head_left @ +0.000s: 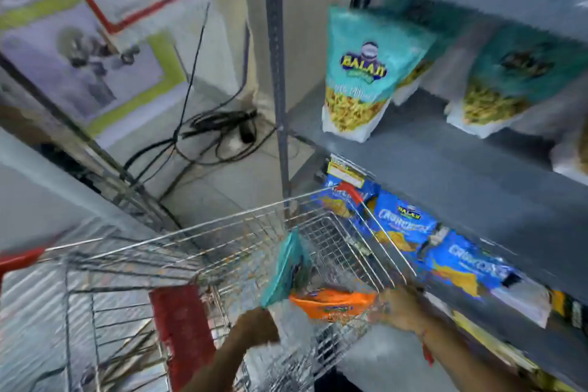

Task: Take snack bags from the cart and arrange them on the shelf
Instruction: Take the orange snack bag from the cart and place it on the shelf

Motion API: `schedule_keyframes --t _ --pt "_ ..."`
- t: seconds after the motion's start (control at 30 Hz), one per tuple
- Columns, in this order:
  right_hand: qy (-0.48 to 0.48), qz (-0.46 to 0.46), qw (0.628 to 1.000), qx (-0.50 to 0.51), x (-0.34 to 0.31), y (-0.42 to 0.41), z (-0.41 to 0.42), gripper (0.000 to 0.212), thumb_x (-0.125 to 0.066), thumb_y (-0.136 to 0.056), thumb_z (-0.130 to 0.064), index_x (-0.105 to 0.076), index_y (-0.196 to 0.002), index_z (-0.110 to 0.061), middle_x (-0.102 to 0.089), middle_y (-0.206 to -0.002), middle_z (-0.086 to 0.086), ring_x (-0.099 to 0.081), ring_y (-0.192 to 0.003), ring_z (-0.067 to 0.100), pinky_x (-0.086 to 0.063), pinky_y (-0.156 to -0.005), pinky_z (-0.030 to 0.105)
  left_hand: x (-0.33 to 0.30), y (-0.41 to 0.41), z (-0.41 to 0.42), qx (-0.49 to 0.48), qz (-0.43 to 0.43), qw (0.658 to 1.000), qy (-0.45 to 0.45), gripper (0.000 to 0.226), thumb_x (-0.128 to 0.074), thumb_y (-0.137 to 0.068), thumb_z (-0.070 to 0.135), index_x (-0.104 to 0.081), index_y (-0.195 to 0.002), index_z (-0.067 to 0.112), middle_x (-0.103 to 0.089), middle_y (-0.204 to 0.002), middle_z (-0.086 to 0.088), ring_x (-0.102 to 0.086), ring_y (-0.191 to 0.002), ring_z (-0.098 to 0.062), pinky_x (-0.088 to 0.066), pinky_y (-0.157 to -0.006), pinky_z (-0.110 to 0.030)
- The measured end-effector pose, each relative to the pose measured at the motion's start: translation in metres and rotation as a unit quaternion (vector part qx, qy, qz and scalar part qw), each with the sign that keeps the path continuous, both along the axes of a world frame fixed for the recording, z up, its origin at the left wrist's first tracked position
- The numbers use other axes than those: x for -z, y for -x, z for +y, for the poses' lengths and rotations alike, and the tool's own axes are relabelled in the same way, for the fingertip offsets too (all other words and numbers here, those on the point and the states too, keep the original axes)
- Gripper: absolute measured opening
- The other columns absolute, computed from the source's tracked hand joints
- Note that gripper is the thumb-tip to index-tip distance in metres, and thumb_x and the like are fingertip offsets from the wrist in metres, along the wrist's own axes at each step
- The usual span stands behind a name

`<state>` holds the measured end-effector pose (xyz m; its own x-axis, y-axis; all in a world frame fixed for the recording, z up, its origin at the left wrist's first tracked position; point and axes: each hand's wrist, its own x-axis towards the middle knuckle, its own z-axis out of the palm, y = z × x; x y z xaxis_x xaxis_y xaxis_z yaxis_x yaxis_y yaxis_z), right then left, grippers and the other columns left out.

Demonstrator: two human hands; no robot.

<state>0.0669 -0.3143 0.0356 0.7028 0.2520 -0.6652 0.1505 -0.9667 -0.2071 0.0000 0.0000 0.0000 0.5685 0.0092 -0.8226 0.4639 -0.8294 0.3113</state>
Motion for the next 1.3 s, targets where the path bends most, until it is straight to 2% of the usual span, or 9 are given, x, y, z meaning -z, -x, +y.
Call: schedule_keyframes --t 0.13,0.23,0.43,0.67,0.83,0.97,1.07,1.17,1.3 --pt "-0.019 0.028 0.999 0.040 0.040 -0.019 -0.004 0.039 -0.059 -0.061 -0.060 -0.069 -0.070 -0.024 -0.071 -0.074 0.010 -0.069 -0.075 0.022 -0.048 -0.063 0.032 0.028 0.006 -0.032 -0.103 -0.028 0.990 0.096 0.050 -0.076 -0.076 0.018 -0.057 -0.121 0.009 -0.068 -0.113 -0.019 -0.065 -0.105 -0.030 -0.049 -0.090 -0.033" --pt "-0.041 0.041 0.997 0.044 0.059 -0.034 -0.005 0.017 -0.057 -0.057 -0.051 -0.059 -0.051 -0.036 -0.046 -0.044 0.003 -0.060 -0.056 0.013 -0.038 -0.049 0.026 0.046 -0.009 -0.057 -0.262 -0.074 0.952 0.140 0.033 -0.075 -0.071 0.004 -0.063 -0.100 0.014 -0.067 -0.101 -0.018 -0.065 -0.092 -0.028 -0.054 -0.088 -0.047" --pt "-0.092 0.036 0.992 0.082 0.060 -0.055 -0.005 0.043 -0.076 -0.064 -0.032 -0.042 -0.041 -0.018 -0.052 -0.055 -0.001 -0.051 -0.053 0.018 -0.042 -0.052 0.035 0.059 -0.027 -0.081 -0.344 -0.101 0.929 0.086 0.006 -0.079 -0.071 0.020 -0.073 -0.073 0.020 -0.076 -0.083 -0.006 -0.064 -0.075 -0.016 -0.046 -0.068 -0.027" --pt "-0.153 -0.017 0.966 0.207 0.034 -0.057 -0.008 0.040 -0.080 -0.068 -0.025 -0.051 -0.042 -0.021 -0.052 -0.046 -0.007 -0.048 -0.049 0.011 -0.035 -0.050 0.027 0.024 -0.040 -0.087 -0.372 -0.212 0.893 0.139 0.026 -0.071 -0.080 0.029 -0.064 -0.055 0.030 -0.069 -0.066 0.012 -0.068 -0.070 -0.015 -0.051 -0.063 -0.028" --pt "-0.297 -0.090 0.887 0.341 -0.022 -0.034 -0.004 0.018 -0.079 -0.073 -0.011 -0.069 -0.061 -0.002 -0.067 -0.059 0.022 -0.053 -0.062 0.011 -0.042 -0.061 0.032 -0.033 -0.050 -0.080 -0.389 -0.293 0.842 0.231 0.023 -0.069 -0.081 0.034 -0.068 -0.064 0.018 -0.074 -0.067 0.003 -0.071 -0.069 -0.021 -0.055 -0.063 -0.034" --pt "-0.380 -0.186 0.832 0.359 -0.092 -0.018 -0.001 0.041 -0.071 -0.084 -0.016 -0.058 -0.078 0.023 -0.059 -0.086 0.048 -0.043 -0.077 0.017 -0.045 -0.071 0.050 -0.098 -0.068 -0.074 -0.348 -0.372 0.804 0.305 0.023 -0.068 -0.075 0.042 -0.070 -0.069 0.020 -0.072 -0.067 0.005 -0.063 -0.065 -0.009 -0.052 -0.068 -0.037" --pt "-0.445 -0.255 0.768 0.383 -0.162 -0.006 -0.003 0.029 -0.067 -0.087 -0.014 -0.059 -0.065 0.004 -0.054 -0.062 0.027 -0.042 -0.068 0.013 -0.033 -0.063 0.035 -0.164 -0.092 -0.079 -0.279 -0.437 0.784 0.340 0.022 -0.068 -0.073 0.041 -0.069 -0.064 0.022 -0.069 -0.066 0.002 -0.059 -0.067 -0.012 -0.049 -0.069 -0.040" --pt "-0.497 -0.322 0.713 0.377 -0.236 0.004 -0.013 0.021 -0.065 -0.087 -0.005 -0.062 -0.067 -0.011 -0.065 -0.055 -0.010 -0.053 -0.058 -0.001 -0.045 -0.059 0.020 -0.238 -0.107 -0.092 -0.235 -0.484 0.767 0.348 0.016 -0.070 -0.069 0.037 -0.069 -0.061 0.023 -0.069 -0.068 -0.009 -0.058 -0.069 -0.015 -0.051 -0.069 -0.043" --pt "-0.519 -0.406 0.668 0.345 -0.328 0.019 -0.035 0.017 -0.063 -0.088 -0.005 -0.065 -0.076 -0.017 -0.069 -0.055 -0.016 -0.059 -0.054 -0.009 -0.045 -0.056 0.006 -0.340 -0.111 -0.116 -0.173 -0.497 0.749 0.403 0.017 -0.075 -0.076 0.021 -0.066 -0.062 0.018 -0.067 -0.072 -0.015 -0.059 -0.068 -0.021 -0.051 -0.069 -0.041"
